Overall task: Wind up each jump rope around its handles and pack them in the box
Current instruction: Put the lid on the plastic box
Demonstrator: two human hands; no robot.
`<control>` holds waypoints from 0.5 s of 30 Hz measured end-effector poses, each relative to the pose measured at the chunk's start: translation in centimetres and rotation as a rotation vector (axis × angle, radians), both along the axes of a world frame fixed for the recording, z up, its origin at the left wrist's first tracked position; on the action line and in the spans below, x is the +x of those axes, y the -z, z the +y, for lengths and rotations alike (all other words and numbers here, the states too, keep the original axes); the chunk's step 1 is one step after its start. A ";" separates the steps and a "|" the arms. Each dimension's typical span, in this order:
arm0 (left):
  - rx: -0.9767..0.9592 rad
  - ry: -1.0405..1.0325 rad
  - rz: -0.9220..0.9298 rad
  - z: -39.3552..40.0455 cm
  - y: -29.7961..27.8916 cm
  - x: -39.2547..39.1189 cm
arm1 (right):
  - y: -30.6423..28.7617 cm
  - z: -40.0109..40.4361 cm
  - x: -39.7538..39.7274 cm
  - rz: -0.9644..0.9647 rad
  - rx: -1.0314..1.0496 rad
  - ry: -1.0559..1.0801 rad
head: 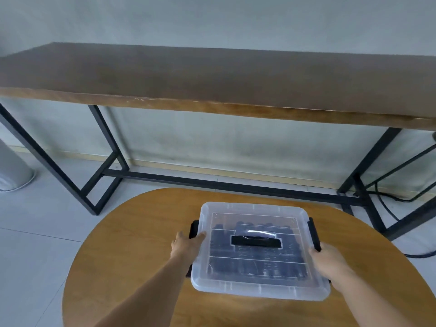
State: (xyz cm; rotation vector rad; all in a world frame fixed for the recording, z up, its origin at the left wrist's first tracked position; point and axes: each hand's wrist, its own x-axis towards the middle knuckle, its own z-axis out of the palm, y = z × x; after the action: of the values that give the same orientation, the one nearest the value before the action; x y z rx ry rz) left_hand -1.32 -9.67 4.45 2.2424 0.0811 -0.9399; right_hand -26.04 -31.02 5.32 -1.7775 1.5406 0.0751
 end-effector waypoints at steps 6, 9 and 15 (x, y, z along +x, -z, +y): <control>-0.128 -0.024 0.147 1.1 0.4 1.0 | 0.1 0.0 0.5 0.081 -0.001 0.005; -0.085 0.075 -0.007 0.2 0.4 1.2 | -0.3 0.3 0.8 0.072 0.009 0.016; 0.088 0.244 -0.191 -1.6 1.2 0.1 | -0.7 0.2 0.7 0.080 0.000 0.035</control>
State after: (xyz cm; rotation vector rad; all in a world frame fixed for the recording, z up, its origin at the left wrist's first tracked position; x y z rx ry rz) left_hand -1.23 -11.30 3.28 2.4511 -0.2462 -0.8552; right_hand -25.36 -30.78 6.00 -1.7659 1.6282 0.1302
